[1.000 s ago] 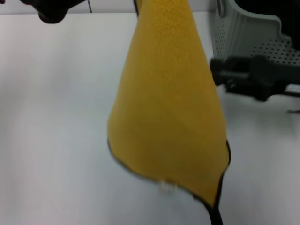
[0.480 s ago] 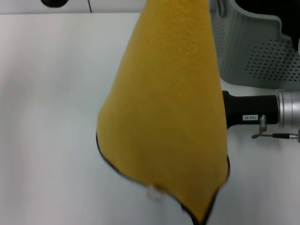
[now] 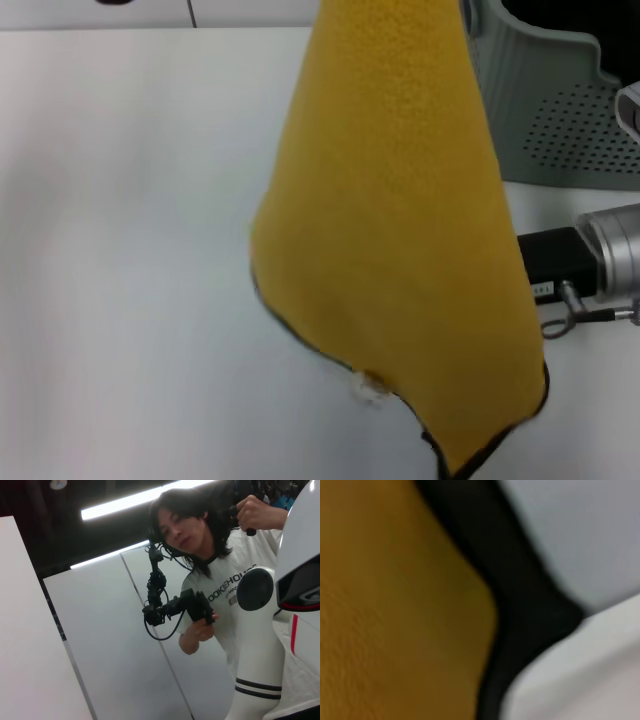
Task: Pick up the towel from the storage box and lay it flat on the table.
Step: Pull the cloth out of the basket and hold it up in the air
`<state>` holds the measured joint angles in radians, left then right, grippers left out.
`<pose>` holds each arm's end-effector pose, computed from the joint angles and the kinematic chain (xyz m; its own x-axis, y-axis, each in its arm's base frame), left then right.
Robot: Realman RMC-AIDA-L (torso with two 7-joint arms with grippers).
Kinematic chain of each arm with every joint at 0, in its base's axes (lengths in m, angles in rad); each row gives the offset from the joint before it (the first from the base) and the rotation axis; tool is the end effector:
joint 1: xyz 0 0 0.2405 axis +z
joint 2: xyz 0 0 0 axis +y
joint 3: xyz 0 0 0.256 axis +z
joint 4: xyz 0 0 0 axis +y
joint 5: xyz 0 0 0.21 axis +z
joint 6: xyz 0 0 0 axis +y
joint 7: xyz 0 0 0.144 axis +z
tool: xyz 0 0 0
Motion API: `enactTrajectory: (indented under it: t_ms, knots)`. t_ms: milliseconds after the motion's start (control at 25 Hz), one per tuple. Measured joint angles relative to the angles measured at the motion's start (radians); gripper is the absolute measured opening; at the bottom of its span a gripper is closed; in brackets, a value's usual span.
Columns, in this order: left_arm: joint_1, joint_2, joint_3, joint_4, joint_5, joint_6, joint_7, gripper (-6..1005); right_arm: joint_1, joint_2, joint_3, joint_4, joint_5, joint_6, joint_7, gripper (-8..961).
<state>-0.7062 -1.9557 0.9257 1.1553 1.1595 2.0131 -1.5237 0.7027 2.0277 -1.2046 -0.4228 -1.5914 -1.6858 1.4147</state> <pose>-0.0611 0.3110 0.1388 0.4527 -0.3725 0.8101 -0.4283 -0.8877 -0.1689 0.1819 0.3150 -0.0460 0.7799 -0.3655 -0.5080 -0.2444 -0.9251 0.2905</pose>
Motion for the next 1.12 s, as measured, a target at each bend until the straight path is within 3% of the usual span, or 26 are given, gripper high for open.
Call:
enactTrajectory:
  t_ms: [200, 560, 880, 1120]
  knots:
    - [0.005, 0.000, -0.002, -0.004, 0.000, -0.003, 0.007, 15, 0.005, -0.006, 0.011, 0.009, -0.002, -0.123, -0.014, 50]
    - [0.016, -0.001, -0.002, -0.010, 0.014, -0.005, 0.010, 16, -0.035, -0.009, 0.143, 0.009, 0.010, -0.361, -0.108, 51]
    - [0.025, -0.003, -0.002, -0.009, 0.015, -0.005, 0.010, 16, -0.038, -0.009, 0.147, 0.010, 0.016, -0.447, -0.154, 52]
    - [0.030, -0.003, -0.002, -0.009, 0.016, -0.005, 0.012, 16, -0.045, -0.007, 0.154, 0.011, 0.021, -0.439, -0.152, 53]
